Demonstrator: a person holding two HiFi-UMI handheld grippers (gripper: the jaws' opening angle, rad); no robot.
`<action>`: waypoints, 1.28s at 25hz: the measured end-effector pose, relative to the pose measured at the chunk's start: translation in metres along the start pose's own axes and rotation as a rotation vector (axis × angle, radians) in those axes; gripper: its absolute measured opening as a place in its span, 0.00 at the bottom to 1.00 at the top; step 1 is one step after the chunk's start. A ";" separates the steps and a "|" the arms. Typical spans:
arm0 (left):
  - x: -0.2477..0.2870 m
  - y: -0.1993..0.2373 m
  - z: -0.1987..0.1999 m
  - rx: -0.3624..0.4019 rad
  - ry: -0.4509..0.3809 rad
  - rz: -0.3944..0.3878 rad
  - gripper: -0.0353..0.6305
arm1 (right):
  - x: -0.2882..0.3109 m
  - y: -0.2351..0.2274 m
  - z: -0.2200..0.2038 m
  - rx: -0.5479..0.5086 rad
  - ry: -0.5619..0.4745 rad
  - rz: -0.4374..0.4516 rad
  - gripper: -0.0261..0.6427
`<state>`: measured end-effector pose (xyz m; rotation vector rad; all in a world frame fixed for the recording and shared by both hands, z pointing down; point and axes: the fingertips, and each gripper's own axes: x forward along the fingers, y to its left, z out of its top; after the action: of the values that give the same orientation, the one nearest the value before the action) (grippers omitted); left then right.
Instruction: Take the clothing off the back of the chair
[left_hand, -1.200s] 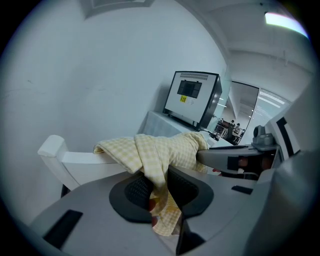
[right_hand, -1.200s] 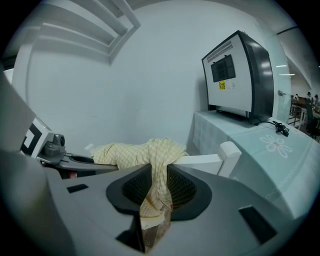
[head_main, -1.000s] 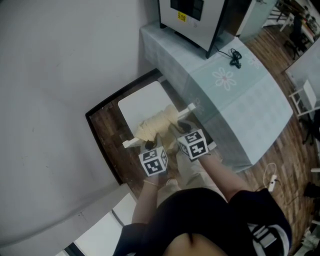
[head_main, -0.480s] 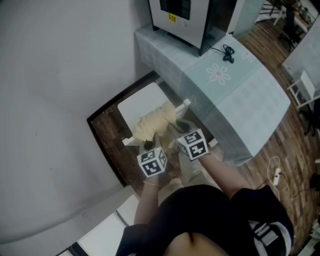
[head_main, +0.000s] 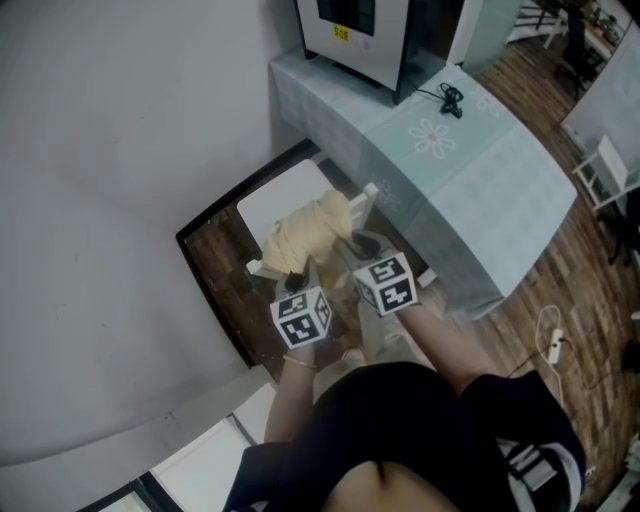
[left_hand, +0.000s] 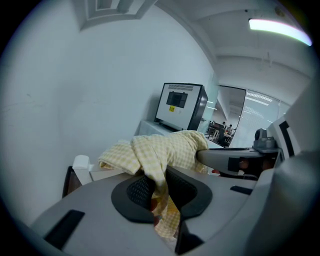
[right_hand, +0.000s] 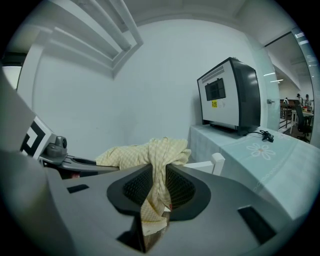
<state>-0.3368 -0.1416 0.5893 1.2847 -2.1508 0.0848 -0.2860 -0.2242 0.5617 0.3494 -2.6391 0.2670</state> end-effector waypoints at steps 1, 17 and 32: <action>-0.003 0.000 0.001 0.004 -0.004 -0.004 0.14 | -0.003 0.002 0.001 -0.002 -0.005 -0.004 0.17; -0.050 -0.011 -0.001 0.080 -0.035 -0.077 0.14 | -0.052 0.032 0.002 0.027 -0.075 -0.075 0.17; -0.079 -0.039 -0.007 0.138 -0.035 -0.175 0.14 | -0.100 0.038 -0.006 0.060 -0.111 -0.163 0.17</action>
<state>-0.2759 -0.0982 0.5421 1.5589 -2.0826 0.1413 -0.2084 -0.1664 0.5153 0.6123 -2.6958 0.2811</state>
